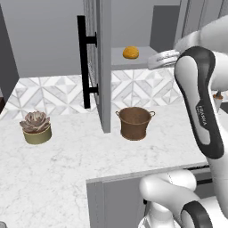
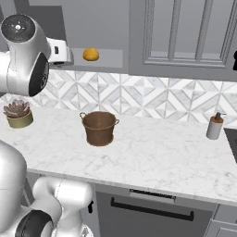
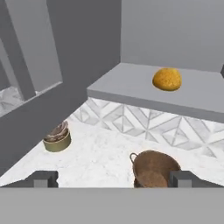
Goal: Open the cabinet, pick up the bread from the cabinet and place it in the basket. Then move the basket to the dining counter.
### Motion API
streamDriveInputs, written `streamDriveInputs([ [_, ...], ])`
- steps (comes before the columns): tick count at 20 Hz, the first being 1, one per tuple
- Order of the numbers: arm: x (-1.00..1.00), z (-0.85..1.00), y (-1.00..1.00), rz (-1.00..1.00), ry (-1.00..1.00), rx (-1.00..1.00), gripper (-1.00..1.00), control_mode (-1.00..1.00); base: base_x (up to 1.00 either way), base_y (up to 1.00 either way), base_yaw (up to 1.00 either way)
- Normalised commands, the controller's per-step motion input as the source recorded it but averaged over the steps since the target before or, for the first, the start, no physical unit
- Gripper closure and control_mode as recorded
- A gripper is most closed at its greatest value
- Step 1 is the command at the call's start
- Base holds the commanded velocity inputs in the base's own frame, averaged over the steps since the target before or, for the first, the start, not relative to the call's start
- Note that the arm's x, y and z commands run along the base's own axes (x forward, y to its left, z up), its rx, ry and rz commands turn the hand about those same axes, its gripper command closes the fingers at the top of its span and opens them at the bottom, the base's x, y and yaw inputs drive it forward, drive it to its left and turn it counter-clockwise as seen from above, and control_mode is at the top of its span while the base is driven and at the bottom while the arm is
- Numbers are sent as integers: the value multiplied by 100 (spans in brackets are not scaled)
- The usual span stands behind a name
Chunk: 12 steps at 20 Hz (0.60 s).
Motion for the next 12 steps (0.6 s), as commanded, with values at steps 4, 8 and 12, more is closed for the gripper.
streamDriveInputs([
  [4,88,0,-28,-34,-4,-10,-100,-100,0,0,0],
  [8,99,0,-31,-20,0,0,-100,-100,0,0,0],
  [12,62,0,-11,-7,0,2,-100,-100,0,0,0],
])
